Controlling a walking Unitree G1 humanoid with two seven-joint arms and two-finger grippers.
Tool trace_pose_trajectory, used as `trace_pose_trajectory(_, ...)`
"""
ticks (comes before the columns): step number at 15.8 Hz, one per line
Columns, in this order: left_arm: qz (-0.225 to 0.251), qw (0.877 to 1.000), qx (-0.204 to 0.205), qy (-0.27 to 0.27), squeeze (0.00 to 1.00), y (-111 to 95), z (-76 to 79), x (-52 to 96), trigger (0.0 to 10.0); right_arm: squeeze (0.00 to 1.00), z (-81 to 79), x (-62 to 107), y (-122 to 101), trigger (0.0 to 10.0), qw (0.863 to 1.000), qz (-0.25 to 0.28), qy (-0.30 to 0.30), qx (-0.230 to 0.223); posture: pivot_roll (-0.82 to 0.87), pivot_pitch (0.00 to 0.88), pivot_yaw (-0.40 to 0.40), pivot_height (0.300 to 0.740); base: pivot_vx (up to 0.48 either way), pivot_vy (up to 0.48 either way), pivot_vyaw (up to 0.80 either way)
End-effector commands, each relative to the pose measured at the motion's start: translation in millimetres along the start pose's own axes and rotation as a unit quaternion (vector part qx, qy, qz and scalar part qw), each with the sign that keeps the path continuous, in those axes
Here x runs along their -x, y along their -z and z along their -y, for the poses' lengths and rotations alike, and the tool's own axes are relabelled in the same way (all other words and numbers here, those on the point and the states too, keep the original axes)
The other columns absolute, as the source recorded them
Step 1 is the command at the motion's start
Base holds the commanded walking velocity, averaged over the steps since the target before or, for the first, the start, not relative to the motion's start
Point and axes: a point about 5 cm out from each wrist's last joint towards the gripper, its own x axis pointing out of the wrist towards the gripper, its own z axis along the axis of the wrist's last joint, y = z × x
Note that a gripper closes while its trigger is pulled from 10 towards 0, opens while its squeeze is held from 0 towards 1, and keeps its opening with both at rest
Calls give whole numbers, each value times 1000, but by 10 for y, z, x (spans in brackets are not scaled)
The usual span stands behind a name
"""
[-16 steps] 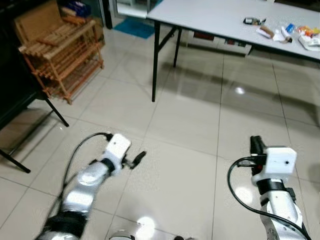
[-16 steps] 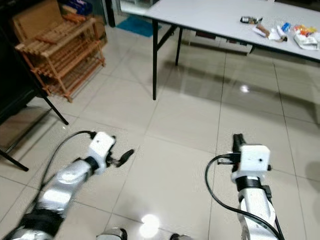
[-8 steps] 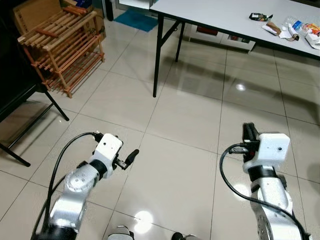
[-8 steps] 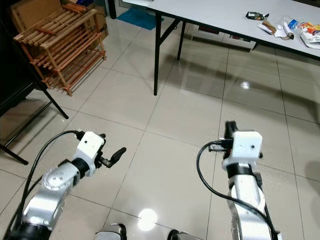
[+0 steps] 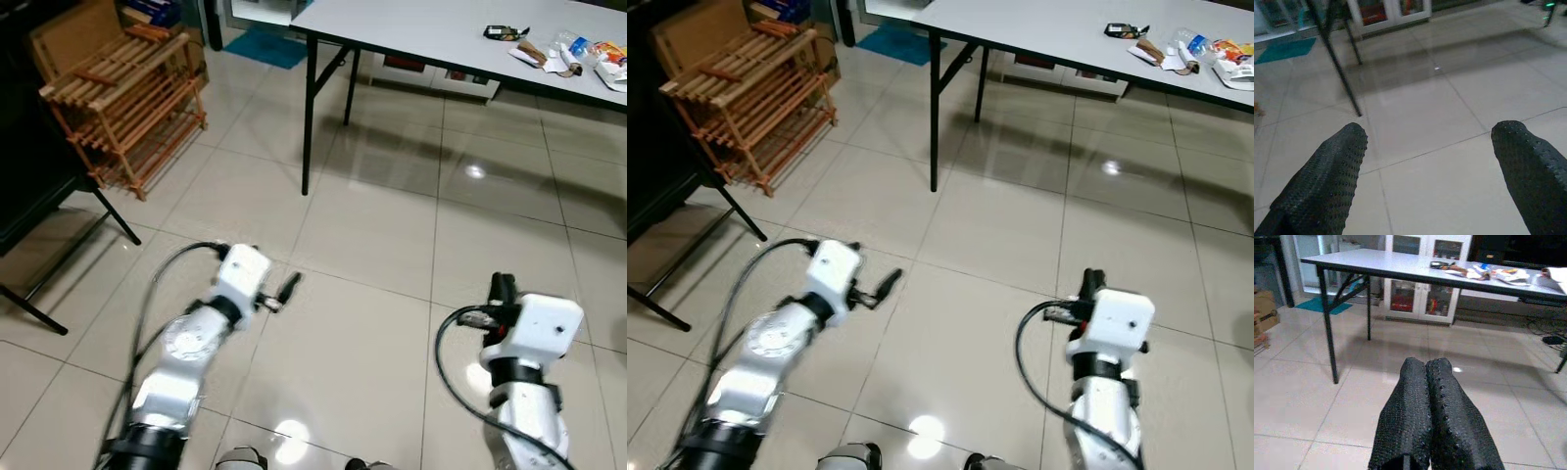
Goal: Picking trash to rubbish bin
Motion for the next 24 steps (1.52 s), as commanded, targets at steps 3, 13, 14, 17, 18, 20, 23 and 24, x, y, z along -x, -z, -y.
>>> trace_pose_trajectory(3,23,1000,14,4,0,-94,88,-96,10000,0,20,14,-109,10000,1000,17,10,8,135,89,-25,740,0,0,-533)
trace_pose_trajectory(13,56,997,37,50,0,-227,235,-269,10000,0,116,-68,-185,10000,999,26,30,23,101,98,-14,740,24,0,-800)
trace_pose_trajectory(14,64,996,38,50,0,-261,226,-281,10000,0,97,-76,-199,10000,999,33,26,24,104,98,-16,740,349,0,-800)
trace_pose_trajectory(17,72,995,37,55,0,-293,253,-321,10000,0,45,-102,-208,10000,999,39,19,21,109,83,-28,740,402,0,-267)
trace_pose_trajectory(18,76,995,38,57,0,-307,273,-334,10000,0,25,-114,-208,10000,999,39,15,19,109,83,-28,740,480,0,0)
trace_pose_trajectory(20,86,994,40,62,0,-359,317,-407,10000,0,-8,-189,-243,10000,999,48,3,26,108,71,-31,740,480,0,0)
trace_pose_trajectory(23,88,993,36,75,0,-369,361,-445,10000,0,15,-214,-251,10000,998,50,8,27,92,49,-26,740,480,0,0)
trace_pose_trajectory(24,88,992,37,77,0,-366,374,-469,10000,0,15,-213,-251,10000,998,50,9,27,84,43,-24,740,480,0,0)
